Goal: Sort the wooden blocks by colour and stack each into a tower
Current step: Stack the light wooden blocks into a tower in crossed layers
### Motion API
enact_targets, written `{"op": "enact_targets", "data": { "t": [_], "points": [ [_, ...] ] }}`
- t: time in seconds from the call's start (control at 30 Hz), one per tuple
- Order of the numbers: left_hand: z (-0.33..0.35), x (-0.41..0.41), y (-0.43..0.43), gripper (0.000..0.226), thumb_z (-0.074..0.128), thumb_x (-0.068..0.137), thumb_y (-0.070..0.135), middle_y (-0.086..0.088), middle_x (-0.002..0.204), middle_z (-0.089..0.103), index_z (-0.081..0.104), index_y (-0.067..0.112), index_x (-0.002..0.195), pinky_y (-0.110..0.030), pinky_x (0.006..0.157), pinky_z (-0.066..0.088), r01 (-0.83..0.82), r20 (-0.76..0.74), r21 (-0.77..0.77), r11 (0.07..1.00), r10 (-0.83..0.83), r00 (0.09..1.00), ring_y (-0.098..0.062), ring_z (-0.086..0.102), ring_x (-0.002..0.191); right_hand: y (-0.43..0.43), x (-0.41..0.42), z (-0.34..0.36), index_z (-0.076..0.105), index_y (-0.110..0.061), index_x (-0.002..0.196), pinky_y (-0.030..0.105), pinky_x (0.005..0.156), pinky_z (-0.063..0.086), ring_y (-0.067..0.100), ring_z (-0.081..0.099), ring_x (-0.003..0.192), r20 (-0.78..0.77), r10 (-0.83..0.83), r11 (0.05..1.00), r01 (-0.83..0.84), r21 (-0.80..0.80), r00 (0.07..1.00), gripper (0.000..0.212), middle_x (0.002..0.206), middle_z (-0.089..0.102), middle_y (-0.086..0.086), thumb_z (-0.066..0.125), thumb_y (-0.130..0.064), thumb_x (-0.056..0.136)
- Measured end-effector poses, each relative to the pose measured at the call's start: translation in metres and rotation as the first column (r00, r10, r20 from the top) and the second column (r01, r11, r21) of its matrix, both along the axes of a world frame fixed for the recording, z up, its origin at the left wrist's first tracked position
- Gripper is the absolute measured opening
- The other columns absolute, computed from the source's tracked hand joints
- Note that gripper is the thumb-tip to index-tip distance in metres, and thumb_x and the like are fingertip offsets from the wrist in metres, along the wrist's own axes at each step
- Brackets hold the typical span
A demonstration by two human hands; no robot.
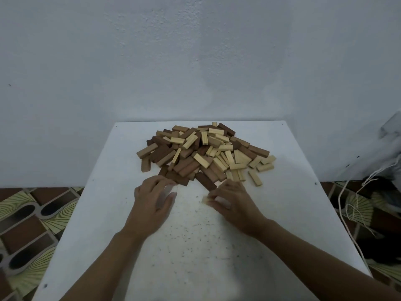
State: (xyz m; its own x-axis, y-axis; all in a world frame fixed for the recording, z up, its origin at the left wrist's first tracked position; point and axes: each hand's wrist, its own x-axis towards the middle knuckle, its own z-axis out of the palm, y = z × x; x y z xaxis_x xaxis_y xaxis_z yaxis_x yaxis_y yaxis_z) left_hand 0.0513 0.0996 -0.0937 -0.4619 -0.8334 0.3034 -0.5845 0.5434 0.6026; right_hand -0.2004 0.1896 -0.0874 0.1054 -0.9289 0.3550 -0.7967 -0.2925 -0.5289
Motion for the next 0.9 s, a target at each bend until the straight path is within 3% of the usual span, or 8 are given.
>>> {"op": "enact_targets", "data": {
  "t": [0.1, 0.2, 0.3, 0.47, 0.57, 0.7, 0.9],
  "points": [
    [-0.002, 0.001, 0.002, 0.020, 0.054, 0.099, 0.032, 0.010, 0.126, 0.058, 0.064, 0.028, 0.116, -0.045, 0.089, 0.036, -0.026, 0.031, -0.128, 0.991, 0.031, 0.999, -0.013, 0.049, 0.121, 0.002, -0.001, -0.002, 0.070, -0.024, 0.101, 0.042, 0.087, 0.042, 0.013, 0.052, 0.107, -0.113, -0.016, 1.000, 0.015, -0.008, 0.993, 0.028, 0.108, 0.065, -0.010, 0.051, -0.043, 0.099],
    [0.000, 0.000, 0.007, 0.022, 0.058, 0.100, 0.026, 0.010, 0.127, 0.058, 0.065, 0.030, 0.120, -0.043, 0.091, 0.037, 0.090, 0.022, -0.162, 0.983, -0.087, 0.996, -0.011, 0.050, 0.123, 0.002, -0.014, 0.003, 0.069, -0.021, 0.105, 0.043, 0.088, 0.043, 0.017, 0.051, 0.111, -0.139, -0.156, 0.986, 0.145, -0.086, 0.978, 0.023, 0.113, 0.062, -0.004, 0.051, -0.033, 0.097],
    [0.002, -0.001, 0.016, 0.027, 0.055, 0.103, 0.025, 0.015, 0.132, 0.056, 0.064, 0.031, 0.127, -0.043, 0.096, 0.038, 0.219, 0.049, -0.136, 0.966, -0.214, 0.976, -0.011, 0.049, 0.129, 0.003, -0.028, 0.004, 0.069, -0.015, 0.116, 0.043, 0.091, 0.045, 0.022, 0.055, 0.114, -0.213, -0.255, 0.965, 0.235, -0.114, 0.943, 0.024, 0.119, 0.064, 0.002, 0.057, -0.020, 0.095],
    [0.002, -0.020, 0.033, 0.043, 0.038, 0.109, 0.041, 0.022, 0.155, 0.039, 0.042, 0.037, 0.152, -0.040, 0.106, 0.027, 0.426, 0.263, -0.060, 0.903, -0.398, 0.879, -0.004, 0.032, 0.142, 0.009, -0.026, 0.004, 0.068, -0.008, 0.121, 0.041, 0.092, 0.044, 0.026, 0.057, 0.117, -0.389, -0.244, 0.970, 0.233, -0.075, 0.889, 0.044, 0.124, 0.066, 0.007, 0.038, -0.032, 0.099],
    [-0.001, -0.028, 0.033, 0.043, 0.034, 0.110, 0.047, 0.025, 0.154, 0.039, 0.046, 0.038, 0.150, -0.042, 0.107, 0.024, 0.449, 0.310, -0.056, 0.892, -0.412, 0.857, -0.002, 0.030, 0.140, 0.012, -0.028, 0.005, 0.073, -0.009, 0.110, 0.039, 0.088, 0.046, 0.025, 0.061, 0.109, -0.348, -0.272, 0.962, 0.243, -0.123, 0.897, 0.029, 0.114, 0.070, 0.005, 0.052, -0.025, 0.098],
    [-0.001, -0.015, 0.026, 0.031, 0.049, 0.105, 0.047, 0.029, 0.135, 0.057, 0.066, 0.041, 0.129, -0.043, 0.099, 0.029, 0.364, 0.138, -0.034, 0.931, -0.356, 0.924, -0.001, 0.044, 0.127, 0.020, -0.031, 0.005, 0.075, -0.011, 0.092, 0.035, 0.085, 0.047, 0.022, 0.065, 0.094, -0.205, -0.295, 0.953, 0.273, -0.127, 0.933, 0.004, 0.098, 0.073, 0.002, 0.071, -0.010, 0.089],
    [-0.011, 0.024, 0.021, 0.020, 0.073, 0.090, 0.025, 0.022, 0.115, 0.069, 0.079, 0.030, 0.108, -0.048, 0.086, 0.048, 0.221, -0.107, 0.032, 0.975, -0.217, 0.970, -0.009, 0.063, 0.112, 0.032, -0.014, 0.004, 0.076, -0.013, 0.101, 0.027, 0.084, 0.057, 0.009, 0.066, 0.089, 0.007, -0.183, 0.982, 0.183, -0.036, 0.983, 0.014, 0.101, 0.073, -0.003, 0.070, -0.006, 0.090]
  ]
}}
